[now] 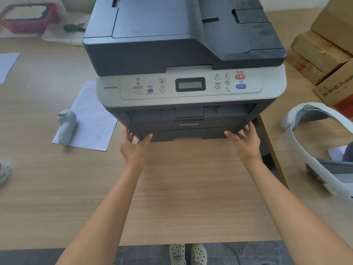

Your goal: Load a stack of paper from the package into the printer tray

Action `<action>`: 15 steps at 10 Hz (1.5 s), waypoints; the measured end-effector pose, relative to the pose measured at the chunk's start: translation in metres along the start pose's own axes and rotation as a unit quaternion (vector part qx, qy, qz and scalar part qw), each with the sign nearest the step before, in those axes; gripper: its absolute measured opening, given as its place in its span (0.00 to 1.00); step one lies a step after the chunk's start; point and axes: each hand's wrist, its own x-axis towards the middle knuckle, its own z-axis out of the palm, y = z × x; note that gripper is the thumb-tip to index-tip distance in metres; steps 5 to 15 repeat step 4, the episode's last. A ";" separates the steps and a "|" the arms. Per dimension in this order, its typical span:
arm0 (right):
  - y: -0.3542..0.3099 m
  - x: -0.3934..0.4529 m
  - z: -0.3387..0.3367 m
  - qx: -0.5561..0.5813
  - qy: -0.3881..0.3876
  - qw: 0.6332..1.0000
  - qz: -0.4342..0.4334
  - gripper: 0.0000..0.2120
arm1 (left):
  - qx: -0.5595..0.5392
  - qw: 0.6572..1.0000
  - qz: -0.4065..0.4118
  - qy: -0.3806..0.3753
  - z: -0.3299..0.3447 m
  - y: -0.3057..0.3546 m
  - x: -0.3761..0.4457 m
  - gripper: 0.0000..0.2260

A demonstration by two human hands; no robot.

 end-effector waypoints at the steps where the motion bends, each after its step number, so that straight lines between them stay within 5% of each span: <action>1: -0.006 -0.011 -0.002 -0.007 0.020 1.000 0.002 0.35 | 0.001 1.000 -0.006 0.004 -0.003 0.006 -0.013 0.33; 4: -0.024 -0.064 -0.011 -0.074 -0.045 0.996 -0.012 0.27 | 0.037 0.996 -0.029 -0.075 -0.015 0.023 -0.077 0.30; 15: -0.024 -0.064 -0.011 -0.074 -0.045 0.996 -0.012 0.27 | 0.037 0.996 -0.029 -0.075 -0.015 0.023 -0.077 0.30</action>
